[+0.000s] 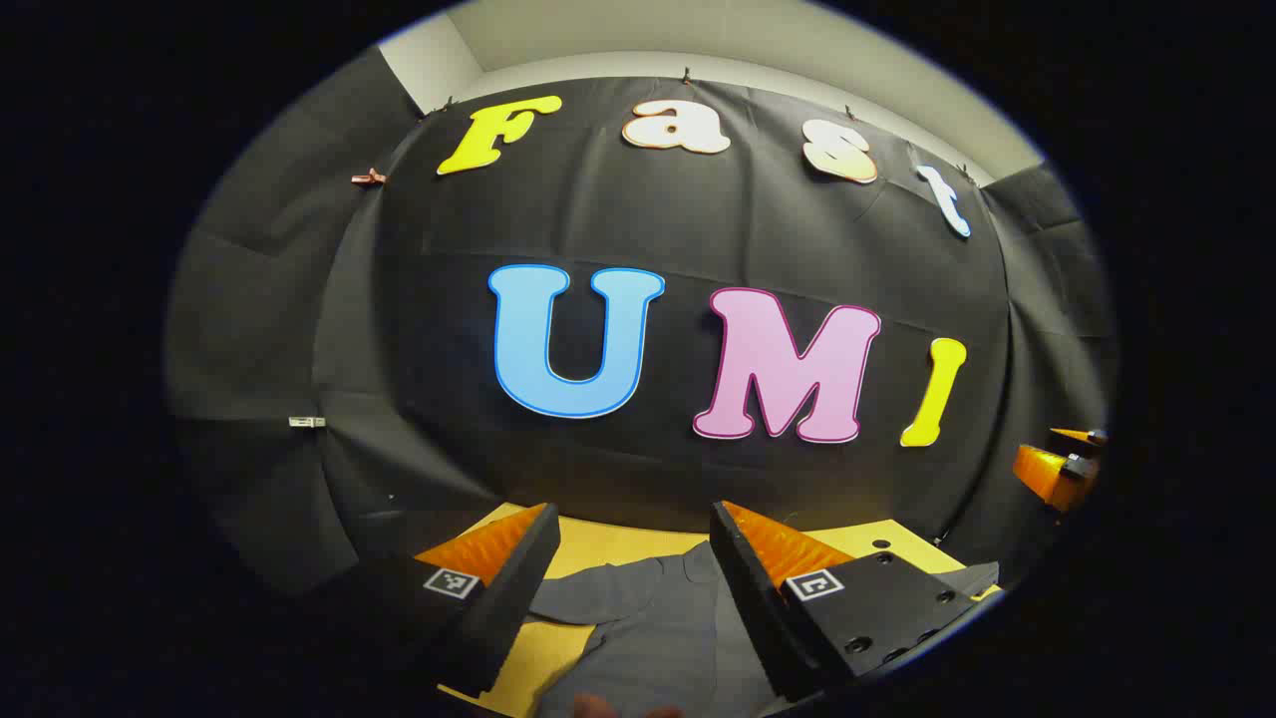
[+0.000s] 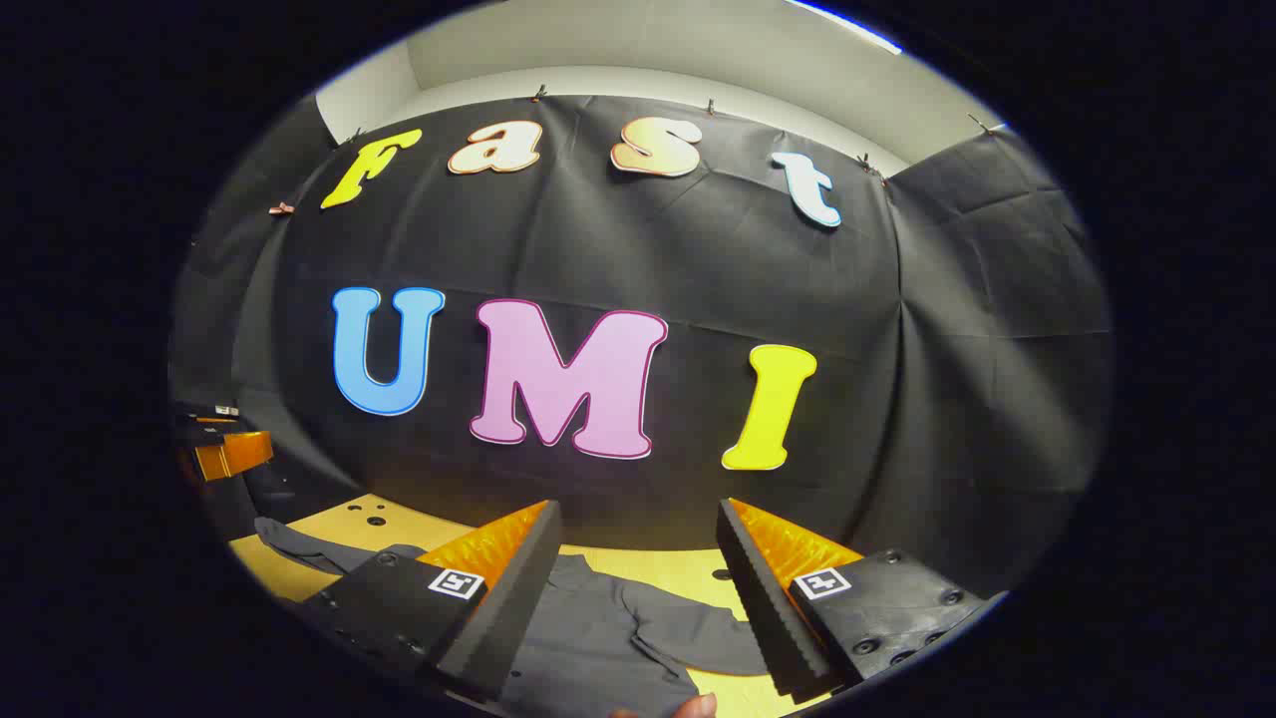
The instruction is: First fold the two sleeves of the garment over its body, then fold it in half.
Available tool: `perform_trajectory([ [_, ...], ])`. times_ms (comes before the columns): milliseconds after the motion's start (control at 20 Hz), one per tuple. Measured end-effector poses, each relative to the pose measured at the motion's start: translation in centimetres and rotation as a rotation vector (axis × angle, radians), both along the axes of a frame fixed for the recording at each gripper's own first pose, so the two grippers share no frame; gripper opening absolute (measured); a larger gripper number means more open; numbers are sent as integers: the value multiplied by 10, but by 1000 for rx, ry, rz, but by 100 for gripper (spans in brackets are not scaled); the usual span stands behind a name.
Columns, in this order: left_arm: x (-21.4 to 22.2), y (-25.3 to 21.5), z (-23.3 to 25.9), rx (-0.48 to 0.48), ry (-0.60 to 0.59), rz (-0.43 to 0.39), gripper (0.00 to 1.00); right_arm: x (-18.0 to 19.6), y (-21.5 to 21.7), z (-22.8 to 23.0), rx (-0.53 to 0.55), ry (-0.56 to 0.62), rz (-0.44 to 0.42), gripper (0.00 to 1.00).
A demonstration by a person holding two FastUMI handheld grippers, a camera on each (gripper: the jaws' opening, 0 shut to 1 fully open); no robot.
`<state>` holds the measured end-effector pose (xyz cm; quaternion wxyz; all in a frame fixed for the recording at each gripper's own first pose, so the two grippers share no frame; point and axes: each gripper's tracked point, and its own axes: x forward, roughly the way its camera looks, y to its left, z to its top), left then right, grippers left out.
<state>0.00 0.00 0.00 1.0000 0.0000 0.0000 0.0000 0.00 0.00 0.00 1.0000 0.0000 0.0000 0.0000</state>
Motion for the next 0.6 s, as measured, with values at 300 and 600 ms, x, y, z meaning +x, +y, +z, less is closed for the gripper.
perform_trajectory([
  [300,5,-15,-3,11,1,-32,96,4,-6,-4,-14,13,-5,96],
  [600,11,-38,-5,27,2,-57,96,10,-29,-7,-28,27,-26,96],
])
